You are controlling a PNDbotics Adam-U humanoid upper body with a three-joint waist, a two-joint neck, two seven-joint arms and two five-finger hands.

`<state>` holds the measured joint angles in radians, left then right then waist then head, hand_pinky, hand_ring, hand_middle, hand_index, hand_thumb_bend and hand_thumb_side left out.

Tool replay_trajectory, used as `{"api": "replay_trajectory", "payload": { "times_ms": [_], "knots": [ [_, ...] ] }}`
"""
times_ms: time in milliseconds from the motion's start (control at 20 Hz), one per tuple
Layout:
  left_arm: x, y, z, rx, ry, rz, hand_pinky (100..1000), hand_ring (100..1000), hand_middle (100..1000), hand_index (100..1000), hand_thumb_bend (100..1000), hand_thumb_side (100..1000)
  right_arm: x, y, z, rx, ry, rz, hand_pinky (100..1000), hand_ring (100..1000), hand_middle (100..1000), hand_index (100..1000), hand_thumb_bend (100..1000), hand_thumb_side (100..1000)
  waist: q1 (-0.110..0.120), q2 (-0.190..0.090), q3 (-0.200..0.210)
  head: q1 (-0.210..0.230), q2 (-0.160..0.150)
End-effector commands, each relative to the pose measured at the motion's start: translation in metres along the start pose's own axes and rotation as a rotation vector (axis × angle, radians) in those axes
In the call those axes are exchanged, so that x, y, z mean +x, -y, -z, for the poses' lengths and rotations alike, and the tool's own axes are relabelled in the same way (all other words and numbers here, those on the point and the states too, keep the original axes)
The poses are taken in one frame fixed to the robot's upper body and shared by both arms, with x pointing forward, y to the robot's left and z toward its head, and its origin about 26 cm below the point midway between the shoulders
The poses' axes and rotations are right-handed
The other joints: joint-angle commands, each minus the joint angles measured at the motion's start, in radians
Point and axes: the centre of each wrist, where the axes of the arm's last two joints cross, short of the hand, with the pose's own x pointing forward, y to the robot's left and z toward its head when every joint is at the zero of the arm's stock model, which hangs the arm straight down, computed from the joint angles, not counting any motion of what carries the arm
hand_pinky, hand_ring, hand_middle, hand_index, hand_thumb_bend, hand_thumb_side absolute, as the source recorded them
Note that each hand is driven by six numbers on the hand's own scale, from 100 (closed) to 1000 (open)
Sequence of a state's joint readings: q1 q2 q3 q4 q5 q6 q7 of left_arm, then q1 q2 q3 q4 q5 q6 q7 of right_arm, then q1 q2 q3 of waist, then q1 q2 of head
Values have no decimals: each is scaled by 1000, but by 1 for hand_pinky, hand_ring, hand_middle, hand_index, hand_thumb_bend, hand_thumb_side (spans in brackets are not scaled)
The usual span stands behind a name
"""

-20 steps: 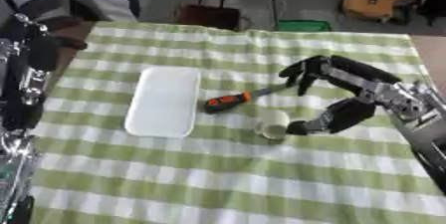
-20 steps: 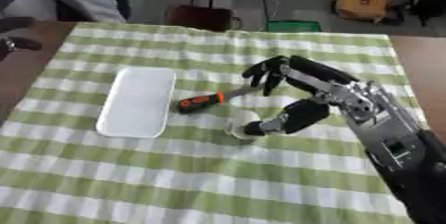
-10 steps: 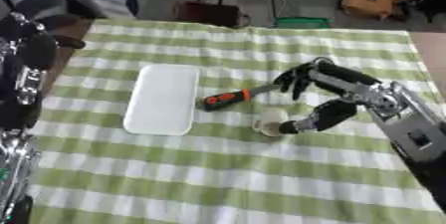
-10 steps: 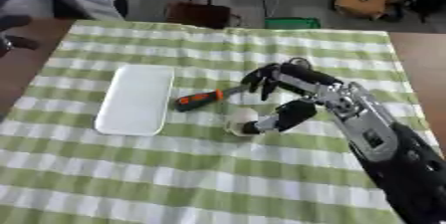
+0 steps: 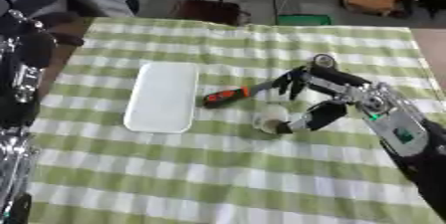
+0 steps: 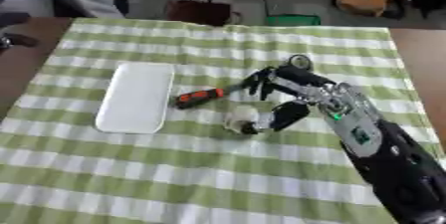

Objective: Pick up objects on the table and place them in the box.

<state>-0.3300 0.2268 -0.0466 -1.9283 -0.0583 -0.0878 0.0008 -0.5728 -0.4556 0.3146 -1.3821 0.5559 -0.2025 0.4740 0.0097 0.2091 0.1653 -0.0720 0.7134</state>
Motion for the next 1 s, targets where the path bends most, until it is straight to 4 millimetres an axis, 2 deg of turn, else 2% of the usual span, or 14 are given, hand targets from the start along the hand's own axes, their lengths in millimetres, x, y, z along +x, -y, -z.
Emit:
{"api": "replay_trajectory", "payload": {
  "times_ms": [50, 250, 400, 1000],
  "knots": [
    [7, 0, 5, -7, 33, -1, 621, 765, 854, 837, 689, 755, 3, 8, 3, -13, 10, -78, 732, 638, 651, 828, 685, 467, 1, -13, 0, -3, 6],
    [7, 0, 5, -7, 33, -2, 621, 765, 854, 837, 689, 755, 4, 5, 7, -11, 13, -144, 742, 646, 639, 813, 682, 467, 3, -12, 2, -7, 10],
    [7, 0, 5, -7, 33, -3, 622, 765, 854, 838, 687, 757, 5, 3, 9, -19, 16, -196, 744, 643, 596, 768, 676, 469, 2, -12, 3, -9, 12],
    [7, 0, 5, -9, 33, -6, 622, 765, 854, 838, 682, 760, 8, 0, 12, -68, 33, -382, 757, 655, 567, 728, 657, 470, 3, -13, 8, -14, 16]
  ]
}}
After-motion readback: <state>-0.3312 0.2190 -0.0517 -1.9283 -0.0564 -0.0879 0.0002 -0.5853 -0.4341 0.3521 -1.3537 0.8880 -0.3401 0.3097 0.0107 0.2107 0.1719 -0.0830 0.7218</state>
